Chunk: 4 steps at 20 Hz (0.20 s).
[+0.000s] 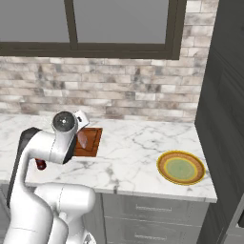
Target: Pick the steak from the plate and place it on the cutting board. Then pick the condiment bottle from the cabinet and place it next to the cutting board.
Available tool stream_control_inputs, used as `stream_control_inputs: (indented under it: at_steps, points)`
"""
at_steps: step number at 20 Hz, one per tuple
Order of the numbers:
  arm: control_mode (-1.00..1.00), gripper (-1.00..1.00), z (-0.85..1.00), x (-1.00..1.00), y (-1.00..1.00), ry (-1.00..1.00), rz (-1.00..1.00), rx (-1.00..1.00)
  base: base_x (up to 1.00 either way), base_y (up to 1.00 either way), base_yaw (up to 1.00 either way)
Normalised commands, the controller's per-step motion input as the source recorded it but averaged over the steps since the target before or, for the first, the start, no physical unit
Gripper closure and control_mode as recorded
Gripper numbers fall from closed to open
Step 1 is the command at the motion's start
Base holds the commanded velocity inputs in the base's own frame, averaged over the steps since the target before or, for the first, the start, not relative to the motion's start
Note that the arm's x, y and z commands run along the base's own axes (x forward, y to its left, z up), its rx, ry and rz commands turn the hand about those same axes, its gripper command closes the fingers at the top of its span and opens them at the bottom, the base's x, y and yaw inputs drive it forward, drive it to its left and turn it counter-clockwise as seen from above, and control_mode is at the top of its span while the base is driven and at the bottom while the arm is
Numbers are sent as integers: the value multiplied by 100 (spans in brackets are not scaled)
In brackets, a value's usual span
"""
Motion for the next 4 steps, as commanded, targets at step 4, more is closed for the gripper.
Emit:
stream_control_inputs:
  at_steps: [4]
  points:
    - [-100,-100,44,-50,-14,-13,12,0,0,0,0]
